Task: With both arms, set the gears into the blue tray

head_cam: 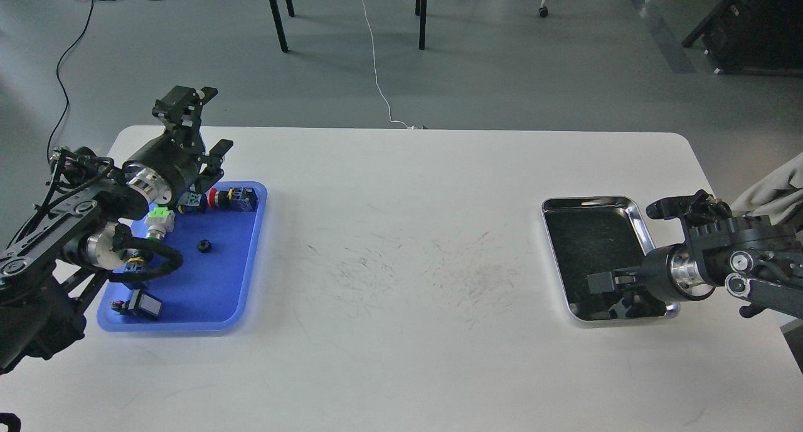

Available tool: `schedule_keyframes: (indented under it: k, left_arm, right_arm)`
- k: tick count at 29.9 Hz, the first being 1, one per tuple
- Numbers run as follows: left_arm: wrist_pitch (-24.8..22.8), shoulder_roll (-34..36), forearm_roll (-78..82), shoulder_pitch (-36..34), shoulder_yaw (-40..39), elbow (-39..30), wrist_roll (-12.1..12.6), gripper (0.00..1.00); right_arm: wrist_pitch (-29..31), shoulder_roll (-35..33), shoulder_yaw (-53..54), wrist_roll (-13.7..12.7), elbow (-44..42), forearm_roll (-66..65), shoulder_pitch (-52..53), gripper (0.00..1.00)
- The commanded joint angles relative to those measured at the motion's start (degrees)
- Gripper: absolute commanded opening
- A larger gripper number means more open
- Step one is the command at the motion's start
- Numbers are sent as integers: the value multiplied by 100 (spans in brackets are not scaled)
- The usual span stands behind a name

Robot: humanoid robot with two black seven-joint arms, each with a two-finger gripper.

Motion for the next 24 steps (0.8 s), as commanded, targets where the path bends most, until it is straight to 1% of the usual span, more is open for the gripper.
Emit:
schedule_keyframes:
  k: [1,3,7,8,10,11,13,21,24]
  left_arm:
    - [9,-7,1,-2,0,0,-1,98]
    - [9,-7,1,-2,0,0,-1,98]
    - [18,-16,1,-2,0,0,-10,98]
    - [18,-16,1,-2,0,0,-10,98]
    - [18,-16,1,-2,0,0,-10,98]
    - [18,-16,1,-2,0,0,-10,98]
    - [18,-16,1,-2,0,0,-10,98]
    - [18,-7,1,-20,0,17,-10,98]
    - [18,-7,1,-20,0,17,-10,98]
  right_arm:
    - [1,3,-8,-9,-8,-4,-4,69]
    - [1,-6,-8,-9,-8,-4,-4,65]
    - [1,-6,-17,-18,-16,-4,-4,48]
    - [27,-6,-8,-18,-34,-4,5,41]
    - [36,-6,-17,-9,-43,-4,14,28]
    - [45,-6,-17,0,-34,4,14,17]
    - [53,-6,-8,9,-34,5,23,2]
    - [45,-6,1,9,-16,13,67,2]
    - [-8,-41,97,9,132,40,180,2]
